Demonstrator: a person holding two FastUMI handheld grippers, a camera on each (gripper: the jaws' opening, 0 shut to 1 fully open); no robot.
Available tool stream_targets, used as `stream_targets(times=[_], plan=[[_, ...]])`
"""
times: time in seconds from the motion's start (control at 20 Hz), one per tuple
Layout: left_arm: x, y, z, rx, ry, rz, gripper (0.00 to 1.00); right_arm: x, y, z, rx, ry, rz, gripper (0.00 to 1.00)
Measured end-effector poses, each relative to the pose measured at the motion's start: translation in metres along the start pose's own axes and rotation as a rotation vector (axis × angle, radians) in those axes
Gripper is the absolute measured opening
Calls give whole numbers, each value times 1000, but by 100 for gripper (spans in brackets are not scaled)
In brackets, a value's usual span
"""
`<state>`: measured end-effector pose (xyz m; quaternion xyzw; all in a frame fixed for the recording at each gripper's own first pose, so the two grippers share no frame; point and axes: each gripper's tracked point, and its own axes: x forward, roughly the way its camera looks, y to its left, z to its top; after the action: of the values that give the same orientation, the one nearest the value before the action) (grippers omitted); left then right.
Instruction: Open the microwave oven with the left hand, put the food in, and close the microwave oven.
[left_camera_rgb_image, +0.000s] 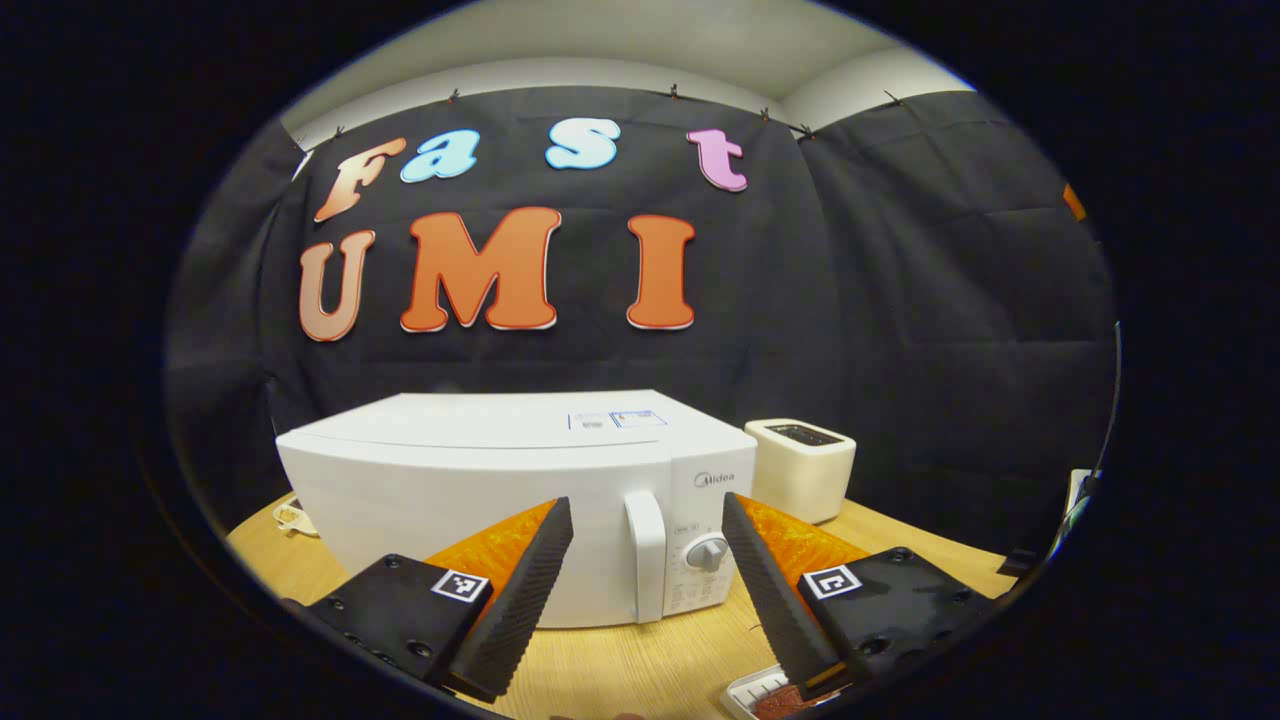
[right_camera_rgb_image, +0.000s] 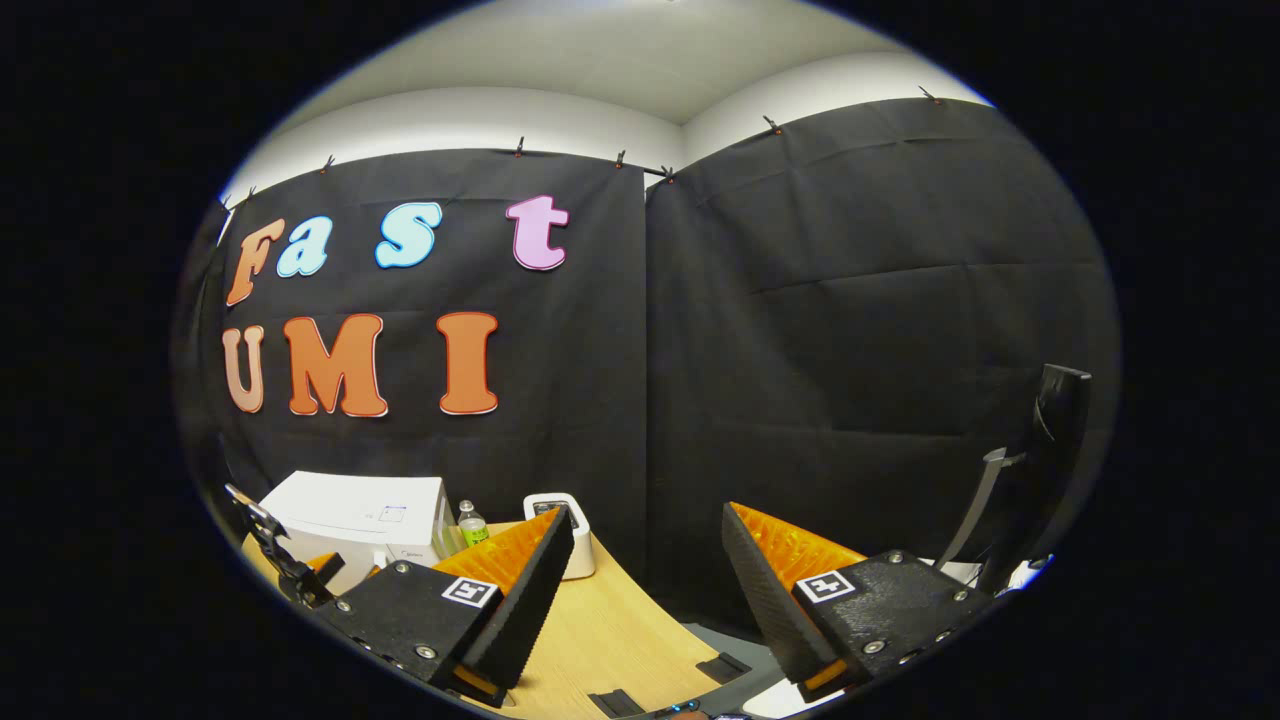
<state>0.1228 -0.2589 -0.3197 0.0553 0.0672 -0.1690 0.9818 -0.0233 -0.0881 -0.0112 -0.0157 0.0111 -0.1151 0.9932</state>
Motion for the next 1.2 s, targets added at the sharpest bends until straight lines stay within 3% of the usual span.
stream_targets(times=[0.05, 0.2, 0.35, 0.4, 0.45, 0.5, 0.55, 0.7, 0.75, 0.9, 0.95, 1.05, 1.1, 1.2], plan=[[5, -3, -6, -9, -2, -4, 98, 0, -2, -1, 0, 2, -6, 93], [24, -2, -27, 14, 19, 9, 98, 1, -9, -9, -8, 18, -28, 93], [36, 1, -37, 3, 21, 48, 92, 3, -12, -17, -36, 41, -45, 93], [39, 6, -38, -10, 21, 64, 72, 2, -13, -19, -47, 47, -46, 93], [41, 10, -39, -21, 14, 88, 67, 2, -12, -19, -57, 48, -48, 93], [44, 12, -39, -32, 9, 87, 53, 1, -13, -19, -67, 48, -51, 93], [45, 10, -37, -32, 4, 85, 47, 2, -13, -20, -74, 50, -53, 93], [49, 6, -41, 3, 41, 64, 43, 1, -12, -23, -76, 58, -51, 93], [51, 7, -39, 1, 28, 53, 29, 1, -12, -25, -72, 60, -51, 93], [48, 5, -44, 19, 79, 43, 22, 0, -13, -29, -58, 70, -51, 93], [47, 5, -43, 22, 79, 29, 14, -1, -13, -28, -54, 70, -52, 93], [55, 4, -39, 10, 84, 8, 14, -3, -15, -27, -47, 66, -56, 93], [49, 5, -42, 13, 94, 11, 7, -5, -14, -25, -44, 63, -56, 93], [48, 5, -41, 16, 100, 13, 7, -8, -14, -23, -46, 61, -53, 93]])
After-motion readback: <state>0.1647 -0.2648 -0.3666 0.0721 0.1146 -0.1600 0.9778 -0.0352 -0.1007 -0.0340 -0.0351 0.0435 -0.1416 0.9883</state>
